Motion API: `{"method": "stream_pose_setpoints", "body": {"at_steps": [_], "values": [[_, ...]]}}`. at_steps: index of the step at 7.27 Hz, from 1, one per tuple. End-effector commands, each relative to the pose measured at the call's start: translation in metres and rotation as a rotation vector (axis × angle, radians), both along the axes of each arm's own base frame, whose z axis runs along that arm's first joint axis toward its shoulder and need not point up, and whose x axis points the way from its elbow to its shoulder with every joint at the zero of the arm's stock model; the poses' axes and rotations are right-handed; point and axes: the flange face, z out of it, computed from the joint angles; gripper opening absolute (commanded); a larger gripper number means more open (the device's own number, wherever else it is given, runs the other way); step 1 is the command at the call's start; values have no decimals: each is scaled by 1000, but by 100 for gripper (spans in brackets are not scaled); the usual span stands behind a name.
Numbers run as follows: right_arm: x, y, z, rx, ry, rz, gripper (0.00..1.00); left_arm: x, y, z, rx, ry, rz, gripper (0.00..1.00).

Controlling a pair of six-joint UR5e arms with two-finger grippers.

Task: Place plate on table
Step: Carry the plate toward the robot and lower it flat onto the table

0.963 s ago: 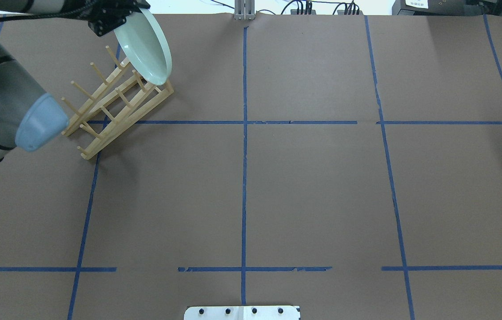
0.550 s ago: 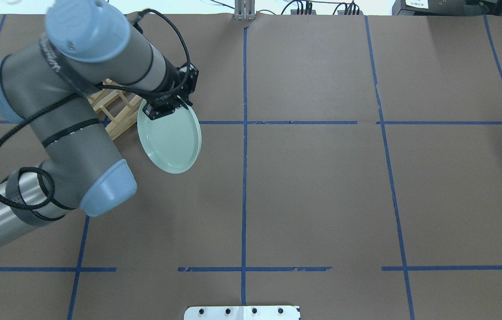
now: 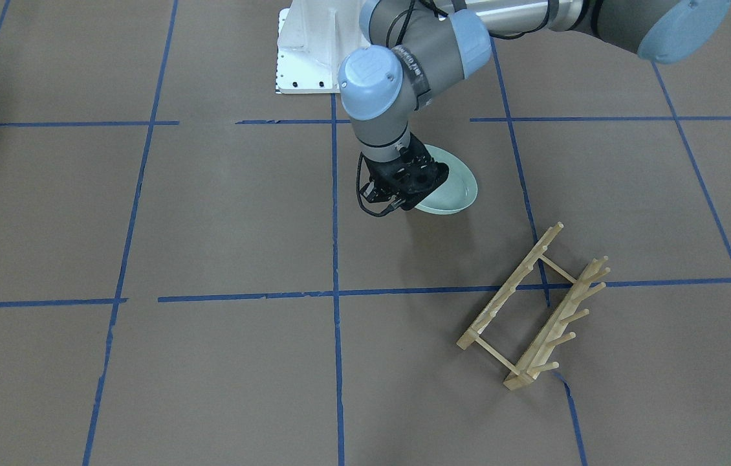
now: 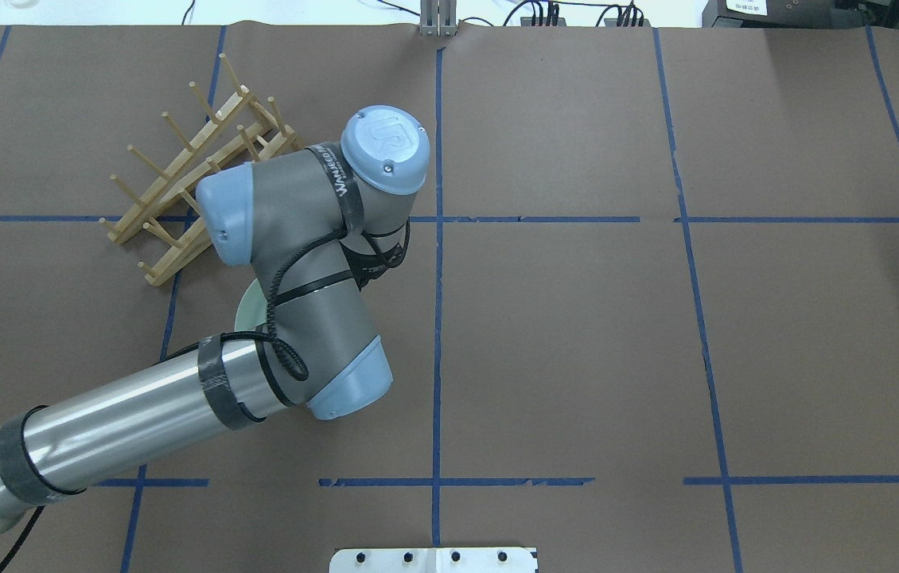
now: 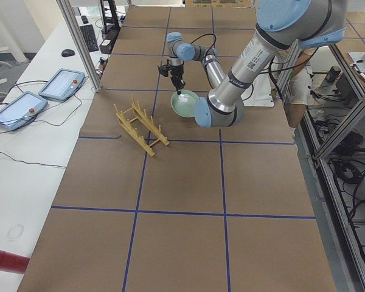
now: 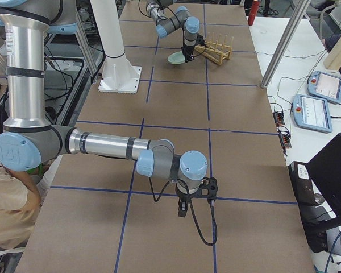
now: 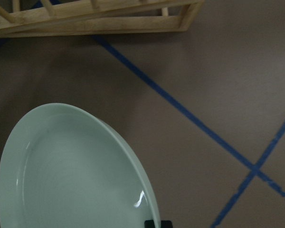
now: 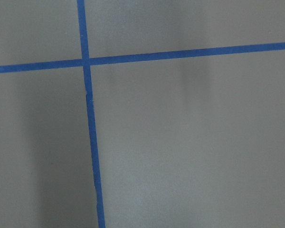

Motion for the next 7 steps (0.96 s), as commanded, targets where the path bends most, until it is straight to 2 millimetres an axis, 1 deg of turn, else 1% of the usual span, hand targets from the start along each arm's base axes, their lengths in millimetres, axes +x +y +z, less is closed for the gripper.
{"method": "stream_pose_setpoints", "body": {"at_steps": [1,2,3,4,5,6,7], "values": [[0,0,0,0,0,0,100,7,-3,22,82,-94,161,99],[0,0,0,0,0,0,100,-11,6,31,152,-78,243,100],[0,0,0,0,0,0,100,-25,13,46,204,-73,344,100],[0,0,0,0,0,0,100,-71,3,61,270,-49,395,100],[0,0,0,0,0,0,100,-142,-44,63,385,-10,385,100],[0,0,0,0,0,0,100,-223,-86,77,479,34,344,100],[0,0,0,0,0,0,100,-274,-94,93,508,117,357,100]]}}
